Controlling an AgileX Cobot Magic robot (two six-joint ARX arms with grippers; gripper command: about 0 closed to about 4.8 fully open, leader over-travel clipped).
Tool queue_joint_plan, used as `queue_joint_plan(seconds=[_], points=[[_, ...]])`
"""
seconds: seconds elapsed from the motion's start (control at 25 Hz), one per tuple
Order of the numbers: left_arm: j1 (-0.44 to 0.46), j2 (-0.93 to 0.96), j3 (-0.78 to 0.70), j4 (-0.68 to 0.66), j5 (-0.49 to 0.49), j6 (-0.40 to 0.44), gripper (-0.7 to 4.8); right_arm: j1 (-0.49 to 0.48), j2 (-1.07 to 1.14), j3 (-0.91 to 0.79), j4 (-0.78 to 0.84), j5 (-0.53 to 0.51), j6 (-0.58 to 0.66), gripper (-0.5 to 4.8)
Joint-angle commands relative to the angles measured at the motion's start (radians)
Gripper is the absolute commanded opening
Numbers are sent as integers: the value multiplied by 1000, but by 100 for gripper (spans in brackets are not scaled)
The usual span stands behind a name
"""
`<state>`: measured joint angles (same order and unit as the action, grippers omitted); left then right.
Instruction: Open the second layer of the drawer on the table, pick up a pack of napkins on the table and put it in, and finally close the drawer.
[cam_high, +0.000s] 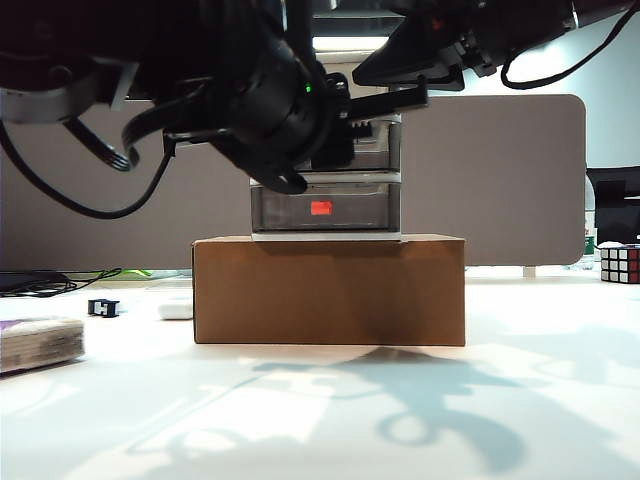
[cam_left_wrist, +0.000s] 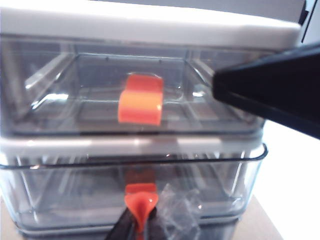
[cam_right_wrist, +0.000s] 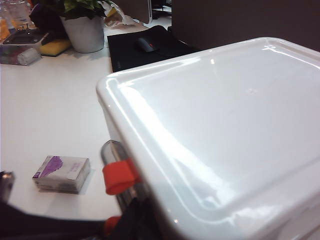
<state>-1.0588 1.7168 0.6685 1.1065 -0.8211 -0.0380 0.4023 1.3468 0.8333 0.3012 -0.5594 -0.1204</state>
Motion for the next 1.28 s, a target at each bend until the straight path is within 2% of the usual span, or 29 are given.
queue_joint_plan(seconds=[0.04, 0.32, 0.4, 0.56, 0.88, 0.96, 1.08, 1.24, 1.28], points=[[-39, -2, -8, 7, -69, 4, -6, -1, -3, 7, 25, 38, 5, -5], [-152, -3, -44, 10, -183, 1, -6, -1, -3, 7, 25, 38, 5, -5], [-218, -3, -56, 13, -230, 0, -6, -1, -3, 7, 25, 38, 5, -5], [-285, -3, -56, 15, -299, 0, -6, -1, -3, 7, 25, 38, 5, -5], [-339, -3, -56, 16, -376, 5, -6, -1, -3, 7, 25, 37, 5, -5], [-352, -3, -61, 11, -386, 4, 23, -1, -3, 7, 25, 37, 5, -5], [-402, -11, -71, 9, -470, 15, 142, -1, -3, 7, 24, 37, 5, -5], [-517, -85, -119, 10, -566, 137, 152, -1, -3, 7, 8, 19, 5, -5], [-568, -166, -164, 10, -589, 202, 151, -3, -3, 7, -11, 16, 5, -5]])
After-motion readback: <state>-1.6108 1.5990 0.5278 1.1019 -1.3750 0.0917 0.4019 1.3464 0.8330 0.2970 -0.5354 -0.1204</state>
